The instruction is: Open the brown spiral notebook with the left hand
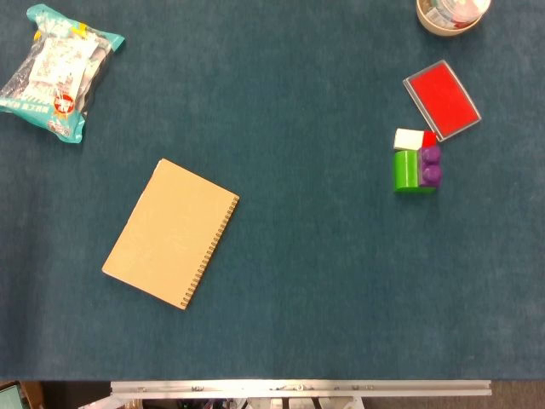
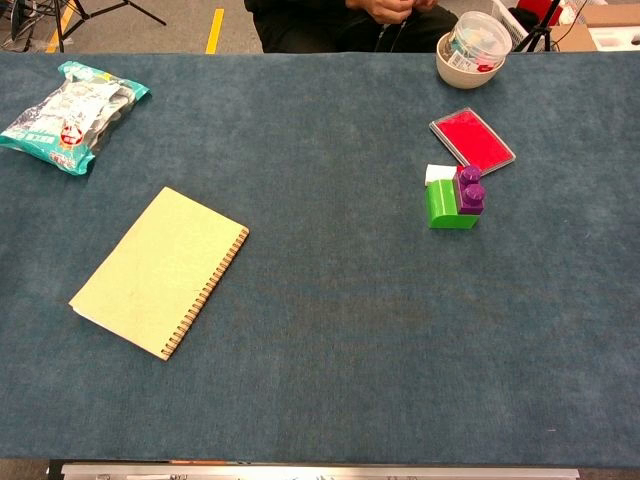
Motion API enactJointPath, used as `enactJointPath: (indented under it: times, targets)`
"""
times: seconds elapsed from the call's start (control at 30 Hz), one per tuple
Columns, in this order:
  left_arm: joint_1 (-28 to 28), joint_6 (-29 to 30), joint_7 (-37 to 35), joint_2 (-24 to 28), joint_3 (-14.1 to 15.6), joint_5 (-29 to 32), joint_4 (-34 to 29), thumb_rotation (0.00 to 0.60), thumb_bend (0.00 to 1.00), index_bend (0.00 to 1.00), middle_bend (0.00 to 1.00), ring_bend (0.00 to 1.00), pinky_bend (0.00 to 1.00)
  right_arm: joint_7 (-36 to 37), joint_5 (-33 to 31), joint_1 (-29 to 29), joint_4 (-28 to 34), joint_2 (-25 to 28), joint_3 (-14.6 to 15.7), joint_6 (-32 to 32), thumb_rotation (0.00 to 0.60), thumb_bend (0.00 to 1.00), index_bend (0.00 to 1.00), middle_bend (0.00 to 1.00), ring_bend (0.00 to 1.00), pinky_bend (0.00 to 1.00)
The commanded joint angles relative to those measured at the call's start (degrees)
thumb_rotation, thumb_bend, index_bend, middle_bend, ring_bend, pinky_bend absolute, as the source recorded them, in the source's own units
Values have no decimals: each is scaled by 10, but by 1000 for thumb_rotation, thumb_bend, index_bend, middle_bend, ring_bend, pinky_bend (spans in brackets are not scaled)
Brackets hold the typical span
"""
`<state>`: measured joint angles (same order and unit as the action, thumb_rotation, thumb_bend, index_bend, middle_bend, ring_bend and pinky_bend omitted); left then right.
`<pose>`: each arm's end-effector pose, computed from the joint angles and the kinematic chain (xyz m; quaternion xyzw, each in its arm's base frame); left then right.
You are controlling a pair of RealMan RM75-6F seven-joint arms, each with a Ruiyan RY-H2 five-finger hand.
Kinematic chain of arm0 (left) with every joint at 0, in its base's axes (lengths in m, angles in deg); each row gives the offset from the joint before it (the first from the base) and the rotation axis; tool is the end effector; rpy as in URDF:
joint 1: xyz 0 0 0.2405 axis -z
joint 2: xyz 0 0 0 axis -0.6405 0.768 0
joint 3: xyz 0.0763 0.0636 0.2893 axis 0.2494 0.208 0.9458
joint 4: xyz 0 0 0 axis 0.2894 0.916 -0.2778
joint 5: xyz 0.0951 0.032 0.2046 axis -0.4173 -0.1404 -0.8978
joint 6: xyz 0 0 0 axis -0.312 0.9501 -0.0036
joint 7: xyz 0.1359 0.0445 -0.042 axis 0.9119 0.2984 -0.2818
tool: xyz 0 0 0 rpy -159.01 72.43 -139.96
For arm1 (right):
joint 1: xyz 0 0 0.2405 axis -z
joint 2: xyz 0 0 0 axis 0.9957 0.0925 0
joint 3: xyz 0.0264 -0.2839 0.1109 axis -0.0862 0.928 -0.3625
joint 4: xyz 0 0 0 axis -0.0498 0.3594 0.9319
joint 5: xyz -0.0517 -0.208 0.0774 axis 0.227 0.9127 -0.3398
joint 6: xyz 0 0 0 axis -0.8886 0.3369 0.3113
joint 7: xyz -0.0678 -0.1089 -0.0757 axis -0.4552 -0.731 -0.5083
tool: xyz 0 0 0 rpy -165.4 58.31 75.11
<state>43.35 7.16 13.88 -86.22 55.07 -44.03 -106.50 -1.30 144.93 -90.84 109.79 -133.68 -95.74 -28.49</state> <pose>-0.3542 0.1847 0.1491 -0.5678 -0.3885 -0.3801 0.6182 -0.3660 -0.2144 0.1663 0.5328 -0.4500 0.4473 0.5600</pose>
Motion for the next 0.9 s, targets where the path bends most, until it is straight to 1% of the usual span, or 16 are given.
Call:
enactJointPath:
  times: [0.03, 0.2, 0.33, 0.5, 0.63, 0.7, 0.77, 0.8, 0.83, 0.87, 0.9]
  targets:
    - [1, -3, 0, 1, 1, 1, -2, 600, 444, 146, 52, 0, 2, 0, -1, 0, 0, 0, 0, 0, 600, 533, 382, 369, 277, 367]
    - [7, -15, -11, 9, 1, -1, -10, 600, 444, 146, 52, 0, 2, 1, -2, -1, -3, -1, -2, -1, 600, 532, 382, 369, 277, 368]
    - [15, -31, -37, 21, 2, -7, -17, 600, 444, 146, 57, 1, 2, 2, -2, 0, -4, 0, -4, -4, 600, 532, 381, 369, 277, 367]
    - [34, -65, -69, 37, 6, -16, -18, 600, 440, 146, 82, 8, 1, 1, -3, -1, -3, 1, -5, -3, 600, 532, 382, 369, 277, 367]
    - [48, -89, -89, 46, 6, -18, -17, 600, 415, 149, 95, 13, 2, 1, -4, -1, -3, 1, -4, -2, 600, 532, 381, 369, 277, 368]
    - [54, -100, -101, 48, 5, -18, -16, 600, 400, 151, 121, 29, 2, 1, -3, -1, -3, 2, -4, -4, 600, 532, 381, 369, 277, 367]
    - [62, -113, -110, 49, 5, -16, -14, 592, 383, 154, 156, 74, 2, 2, -3, 0, -4, 2, -4, -4, 600, 532, 382, 369, 277, 367]
    - [66, -118, -115, 49, 4, -15, -13, 574, 375, 158, 168, 88, 2, 2, -3, 0, -4, 3, -4, -4, 600, 532, 382, 369, 277, 367]
    - [69, -124, -119, 48, 4, -12, -13, 502, 359, 175, 197, 103, 2, 3, -3, 0, -4, 3, -4, -4, 600, 532, 382, 369, 277, 367]
    - [75, -133, -125, 48, 3, -10, -12, 408, 344, 199, 229, 114, 2, 3, -3, 0, -4, 3, -4, -5, 600, 532, 381, 369, 276, 367]
    - [79, -141, -129, 48, 2, -8, -12, 358, 337, 213, 245, 120, 1, 4, -3, 1, -4, 4, -4, -5, 600, 532, 381, 369, 277, 367]
